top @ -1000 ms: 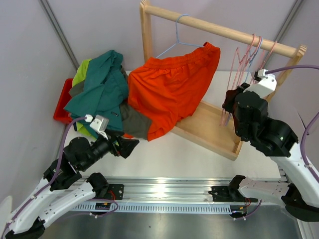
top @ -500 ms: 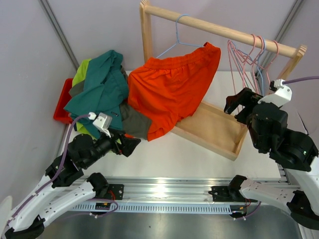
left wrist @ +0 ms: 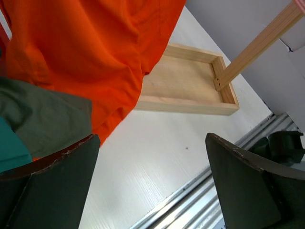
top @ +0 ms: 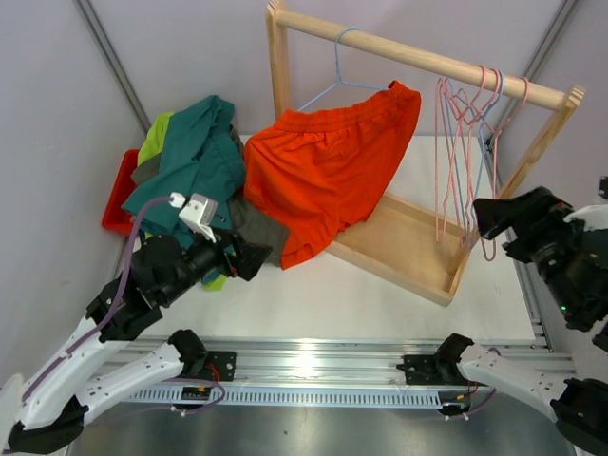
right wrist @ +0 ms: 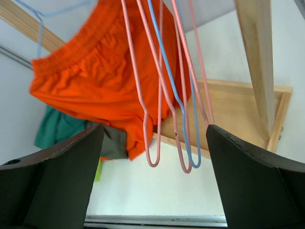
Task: Remove the shorts from the hanger
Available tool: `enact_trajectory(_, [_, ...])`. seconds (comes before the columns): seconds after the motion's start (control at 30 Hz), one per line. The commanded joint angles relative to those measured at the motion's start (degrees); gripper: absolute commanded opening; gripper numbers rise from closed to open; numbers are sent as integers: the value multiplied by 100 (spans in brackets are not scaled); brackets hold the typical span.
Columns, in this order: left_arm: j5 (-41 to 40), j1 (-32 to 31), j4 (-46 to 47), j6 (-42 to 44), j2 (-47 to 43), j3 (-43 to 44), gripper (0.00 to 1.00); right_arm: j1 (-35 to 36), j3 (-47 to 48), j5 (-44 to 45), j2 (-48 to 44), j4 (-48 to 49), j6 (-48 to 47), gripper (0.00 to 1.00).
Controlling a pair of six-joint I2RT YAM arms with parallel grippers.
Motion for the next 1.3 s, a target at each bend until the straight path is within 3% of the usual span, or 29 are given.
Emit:
enact_trajectory(0.0, [-253,-17,381,495,569,695,99,-542,629,-1118,111,1,-387,95])
enact_trajectory(0.1, [-324,-9,531,961,1508,1675,99,-1383,991,-2618,208,596,-1010,96])
enact_trajectory(0.17, [-394,9,522,1416,2062,2117,99,-1772,676,-3924,112,1063,-1397,98])
enact_trajectory(0.23, [-490,88,435,1682,2880,3154,99,-2221,491,-4745,23,1390,-1486,98])
enact_trajectory(0.4, [132,667,171,1982,4216,5439,99,-2688,-465,-5645,-354,1942,-1575,99])
enact_trajectory(0.43, [211,851,-56,1965,4671,6355,99,-2732,-599,-5820,-468,2031,-1566,99])
enact_trajectory(0.57, [142,994,-690,1903,5422,7635,99,-2785,-1135,-6129,-426,2690,-1329,98])
enact_trajectory(0.63, [151,994,-517,1824,5074,7334,99,-2776,-1216,-6304,-215,3138,-1180,97])
enact_trajectory(0.8, [46,994,223,1569,3605,4920,99,-2654,-777,-6543,874,4051,-933,96])
enact_trajectory(0.87, [-16,993,285,1473,2931,4460,99,-2217,-408,-6324,1382,4246,-950,95])
enact_trajectory(0.9, [-95,994,285,1429,2726,3822,99,-1953,-276,-6140,1568,4247,-1029,95])
enact_trajectory(1.03, [-165,994,268,1218,1645,2587,99,-467,400,-4430,2561,4186,-1828,95])
enact_trajectory(1.27, [-271,994,83,918,62,847,99,-17,885,-3117,3915,4983,-2198,94])
